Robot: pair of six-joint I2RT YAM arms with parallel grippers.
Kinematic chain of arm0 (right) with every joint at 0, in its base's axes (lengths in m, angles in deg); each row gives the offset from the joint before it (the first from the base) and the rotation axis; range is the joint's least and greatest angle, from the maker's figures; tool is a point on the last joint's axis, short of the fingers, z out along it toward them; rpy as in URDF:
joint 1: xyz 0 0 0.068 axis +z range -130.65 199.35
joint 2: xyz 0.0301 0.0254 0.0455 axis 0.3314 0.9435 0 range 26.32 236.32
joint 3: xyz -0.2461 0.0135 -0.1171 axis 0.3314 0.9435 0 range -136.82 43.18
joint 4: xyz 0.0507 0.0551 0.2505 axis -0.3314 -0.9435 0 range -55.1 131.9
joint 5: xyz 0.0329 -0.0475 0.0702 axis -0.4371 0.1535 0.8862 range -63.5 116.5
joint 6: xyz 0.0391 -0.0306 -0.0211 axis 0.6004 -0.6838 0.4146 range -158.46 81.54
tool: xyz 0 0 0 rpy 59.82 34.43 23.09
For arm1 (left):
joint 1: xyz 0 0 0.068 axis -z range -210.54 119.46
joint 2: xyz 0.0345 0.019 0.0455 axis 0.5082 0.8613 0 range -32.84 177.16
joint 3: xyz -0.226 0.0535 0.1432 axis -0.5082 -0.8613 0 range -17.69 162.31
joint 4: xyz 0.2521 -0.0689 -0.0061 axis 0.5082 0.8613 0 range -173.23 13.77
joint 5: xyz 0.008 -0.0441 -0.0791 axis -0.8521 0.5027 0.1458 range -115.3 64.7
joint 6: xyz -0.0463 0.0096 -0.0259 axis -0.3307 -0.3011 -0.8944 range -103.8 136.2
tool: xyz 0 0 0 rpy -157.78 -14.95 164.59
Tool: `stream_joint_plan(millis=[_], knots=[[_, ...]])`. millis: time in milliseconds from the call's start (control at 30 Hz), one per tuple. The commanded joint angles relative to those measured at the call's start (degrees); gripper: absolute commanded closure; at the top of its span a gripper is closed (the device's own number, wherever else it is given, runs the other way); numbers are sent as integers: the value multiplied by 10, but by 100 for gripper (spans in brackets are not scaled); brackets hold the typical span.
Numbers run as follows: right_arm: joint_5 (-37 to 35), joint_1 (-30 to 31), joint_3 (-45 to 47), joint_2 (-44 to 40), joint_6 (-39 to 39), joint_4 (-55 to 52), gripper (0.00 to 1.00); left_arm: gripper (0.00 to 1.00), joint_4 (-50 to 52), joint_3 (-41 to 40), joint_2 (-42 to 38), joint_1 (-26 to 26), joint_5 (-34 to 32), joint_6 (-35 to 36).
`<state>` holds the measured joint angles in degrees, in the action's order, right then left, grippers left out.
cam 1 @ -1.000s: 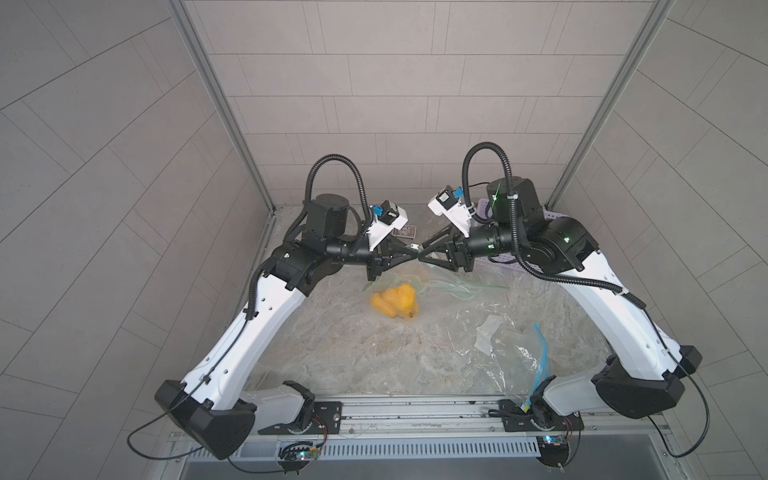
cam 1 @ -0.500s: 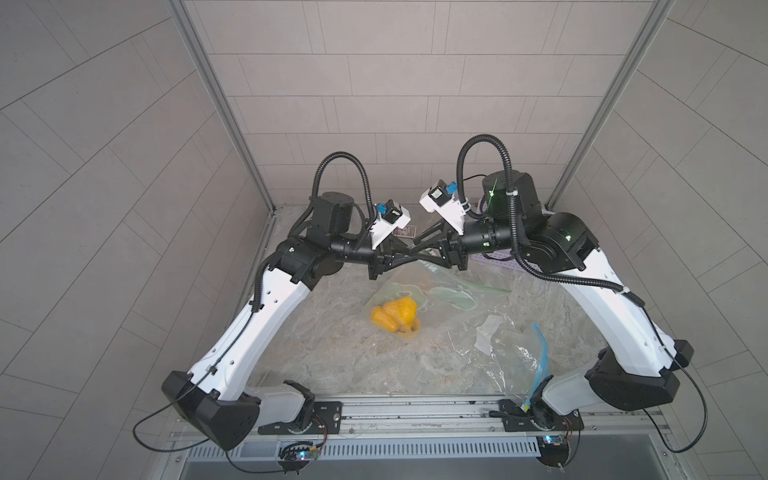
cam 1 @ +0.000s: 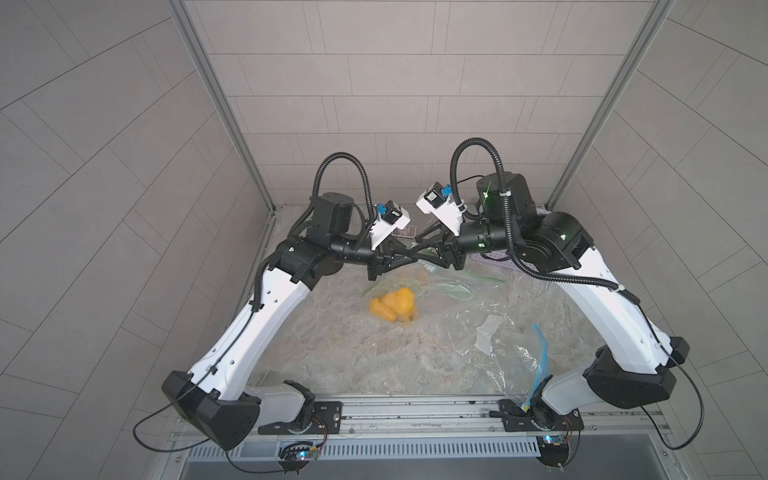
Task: Open the zip-top bag and take out the pear
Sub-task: Unzip the zipper on the zipper food storage bag.
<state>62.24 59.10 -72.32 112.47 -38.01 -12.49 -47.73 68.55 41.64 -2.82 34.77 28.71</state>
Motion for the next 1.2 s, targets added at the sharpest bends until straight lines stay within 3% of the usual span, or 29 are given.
stream_joint_plan(millis=[0,133,500,1167], knots=[[-18,-1,-9,0,-14,-7,55,100,-7,22,-3,-3,19,12],[-15,-3,-9,4,-16,-10,55,100,-7,21,-4,-4,19,12],[16,-6,5,-4,-17,-10,87,100,-7,24,-3,-4,16,11],[15,-21,82,-64,-14,-3,90,100,-49,17,-14,-5,-55,-5]])
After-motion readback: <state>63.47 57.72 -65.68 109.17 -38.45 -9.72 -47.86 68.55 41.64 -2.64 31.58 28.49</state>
